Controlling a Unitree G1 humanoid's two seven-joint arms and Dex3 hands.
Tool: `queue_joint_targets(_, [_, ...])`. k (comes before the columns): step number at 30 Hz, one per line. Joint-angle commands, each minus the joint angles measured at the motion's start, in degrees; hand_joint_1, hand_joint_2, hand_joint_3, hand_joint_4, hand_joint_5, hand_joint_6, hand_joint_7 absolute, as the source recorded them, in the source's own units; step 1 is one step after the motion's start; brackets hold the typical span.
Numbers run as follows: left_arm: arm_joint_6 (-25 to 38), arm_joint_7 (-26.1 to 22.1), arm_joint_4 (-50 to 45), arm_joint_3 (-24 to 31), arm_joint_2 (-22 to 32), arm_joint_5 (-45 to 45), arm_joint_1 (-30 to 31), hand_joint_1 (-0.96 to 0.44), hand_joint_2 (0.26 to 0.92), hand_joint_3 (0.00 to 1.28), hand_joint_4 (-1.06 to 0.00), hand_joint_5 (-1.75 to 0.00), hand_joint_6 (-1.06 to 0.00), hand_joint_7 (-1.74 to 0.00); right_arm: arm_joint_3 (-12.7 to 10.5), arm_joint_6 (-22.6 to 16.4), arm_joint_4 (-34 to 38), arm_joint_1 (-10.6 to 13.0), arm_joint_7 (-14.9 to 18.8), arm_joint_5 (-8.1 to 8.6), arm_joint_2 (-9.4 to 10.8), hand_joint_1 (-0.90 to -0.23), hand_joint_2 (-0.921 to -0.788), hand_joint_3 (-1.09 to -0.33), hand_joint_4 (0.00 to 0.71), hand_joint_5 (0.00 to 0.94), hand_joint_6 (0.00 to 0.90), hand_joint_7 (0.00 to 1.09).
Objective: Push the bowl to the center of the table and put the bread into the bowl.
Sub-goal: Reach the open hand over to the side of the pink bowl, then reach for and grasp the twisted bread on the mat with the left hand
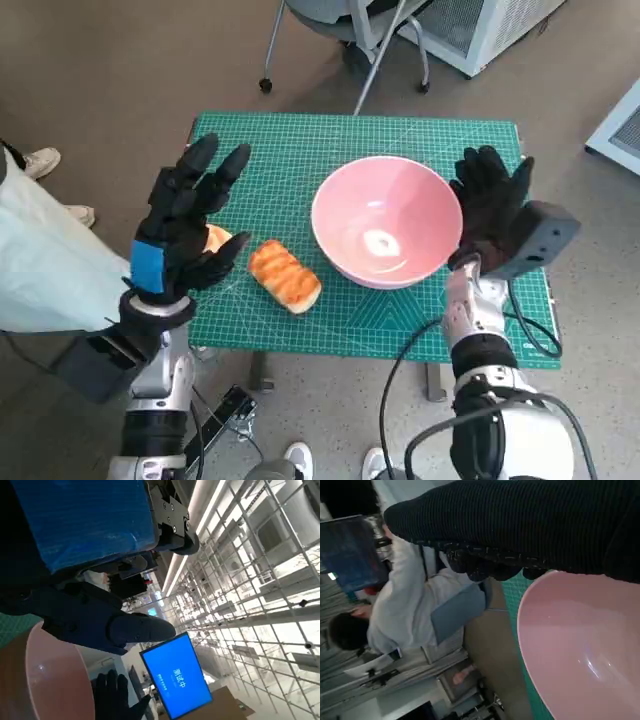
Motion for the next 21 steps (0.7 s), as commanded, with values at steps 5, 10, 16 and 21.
queue_joint_targets(5, [-0.18,0.54,-0.75,0.00,0.82,0.98,0.90,-0.39,0.921,0.24,-0.47,0.00,-0.29,-0.29,-0.17,1.75,0.81,-0.25,-0.92,-0.28,0.51,-0.482,-0.921,-0.832,0.212,0.015,0.040,0.81])
queue_joint_targets(10, [0.30,-1.64,1.15,-0.65,9.76,10.17,1.27,-0.39,0.921,0.23,-0.47,0.00,-0.29,-0.29,2.74,-1.72,-0.26,-1.17,-1.24,-3.47,-2.31,-0.464,-0.921,-0.824,0.216,0.013,0.041,0.77])
queue_joint_targets(16, [2.57,-3.53,0.21,-2.77,17.51,17.92,-0.12,-0.38,0.914,0.12,-0.45,0.00,-0.29,-0.29,6.28,-10.51,-2.12,-0.66,2.90,-6.63,-4.29,-0.511,-0.921,-0.807,0.212,0.003,0.063,0.69])
queue_joint_targets(21, [6.31,-6.48,-0.89,-6.12,22.61,22.55,-2.45,-0.33,0.882,0.03,-0.43,0.00,-0.30,-0.29,7.93,-20.48,-4.73,0.38,11.33,-5.84,-5.77,-0.546,-0.921,-0.801,0.227,0.012,0.061,0.67])
